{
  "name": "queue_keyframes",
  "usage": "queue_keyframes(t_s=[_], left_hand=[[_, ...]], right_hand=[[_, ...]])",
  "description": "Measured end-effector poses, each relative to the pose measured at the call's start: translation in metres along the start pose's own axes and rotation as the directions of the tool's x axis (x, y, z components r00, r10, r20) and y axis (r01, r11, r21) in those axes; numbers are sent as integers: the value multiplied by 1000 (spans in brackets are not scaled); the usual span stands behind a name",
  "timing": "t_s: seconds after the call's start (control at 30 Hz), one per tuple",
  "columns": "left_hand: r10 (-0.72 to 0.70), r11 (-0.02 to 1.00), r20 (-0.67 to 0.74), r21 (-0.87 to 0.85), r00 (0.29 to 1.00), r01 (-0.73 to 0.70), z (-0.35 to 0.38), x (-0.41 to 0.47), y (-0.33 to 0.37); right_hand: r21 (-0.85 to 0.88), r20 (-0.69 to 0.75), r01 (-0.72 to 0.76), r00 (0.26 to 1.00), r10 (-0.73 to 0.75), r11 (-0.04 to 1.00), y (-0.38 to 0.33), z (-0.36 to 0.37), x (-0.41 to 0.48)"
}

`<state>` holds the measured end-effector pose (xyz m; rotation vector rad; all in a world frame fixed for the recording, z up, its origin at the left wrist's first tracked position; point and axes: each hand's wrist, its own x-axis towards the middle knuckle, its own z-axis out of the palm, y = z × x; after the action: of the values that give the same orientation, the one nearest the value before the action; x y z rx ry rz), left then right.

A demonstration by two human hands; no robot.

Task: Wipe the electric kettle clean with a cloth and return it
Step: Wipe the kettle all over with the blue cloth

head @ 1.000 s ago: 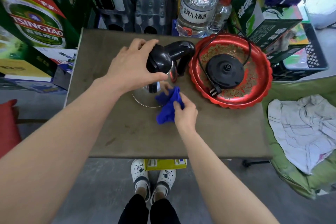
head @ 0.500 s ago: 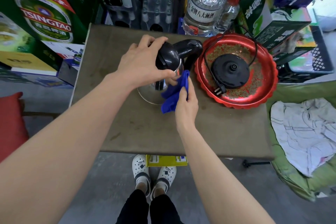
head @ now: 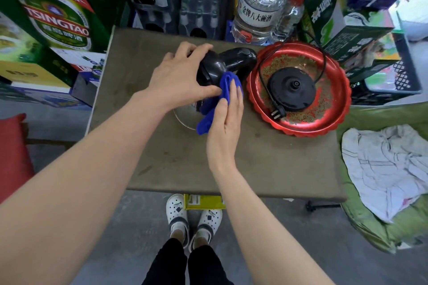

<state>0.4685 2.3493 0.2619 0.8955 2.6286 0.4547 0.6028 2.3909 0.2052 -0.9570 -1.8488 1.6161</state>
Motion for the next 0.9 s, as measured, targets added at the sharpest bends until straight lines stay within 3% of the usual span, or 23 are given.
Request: queue_keyframes(t_s=[0.1, 0.23, 0.3, 0.37, 0.43, 0.53, 0.57, 0.63, 0.73, 0.8, 0.9], left_hand=[[-1, 1000, 13, 2, 1000, 1, 0, 1, 1], [-3, 1000, 12, -12, 1000, 3, -1, -1, 1], [-1, 1000, 7, -15, 1000, 1, 0, -2, 1], [-1, 1000, 7, -15, 1000, 1, 0, -2, 0], [2, 1000, 13, -17, 1000, -2, 0, -1, 1], [6, 1000, 7, -17, 1000, -6, 0, -1, 1], [4, 1000, 5, -19, 1000, -4, 1, -1, 0], [4, 1000, 0, -22, 1000, -4, 2, -1, 0], [7, 1000, 0, -20, 1000, -7, 3, -2, 0], [8, 1000, -3, -22, 1000, -8, 2, -3, 0], [10, 1000, -3, -20, 1000, -10, 2, -2, -1]], right_hand=[[-10, -59, -22, 998, 22, 1000, 4, 8, 24], [33, -20, -437, 899, 438, 899, 43, 4, 41], [-45, 40, -494, 867, 496, 868, 41, 3, 20], [-118, 87, -407, 904, 418, 906, 18, 5, -3], [-153, 89, -220, 968, 235, 964, 10, 3, -14], [-257, 31, -35, 999, 45, 966, 12, -3, -4], [-269, 26, -42, 998, 51, 962, 19, -5, 4], [-259, 41, -205, 974, 223, 944, 33, -10, 18], [-234, 122, -508, 831, 543, 829, 49, -16, 26], [-288, 142, -483, 833, 535, 827, 43, -18, 15], [-305, 91, -237, 957, 276, 922, 16, -20, 1]])
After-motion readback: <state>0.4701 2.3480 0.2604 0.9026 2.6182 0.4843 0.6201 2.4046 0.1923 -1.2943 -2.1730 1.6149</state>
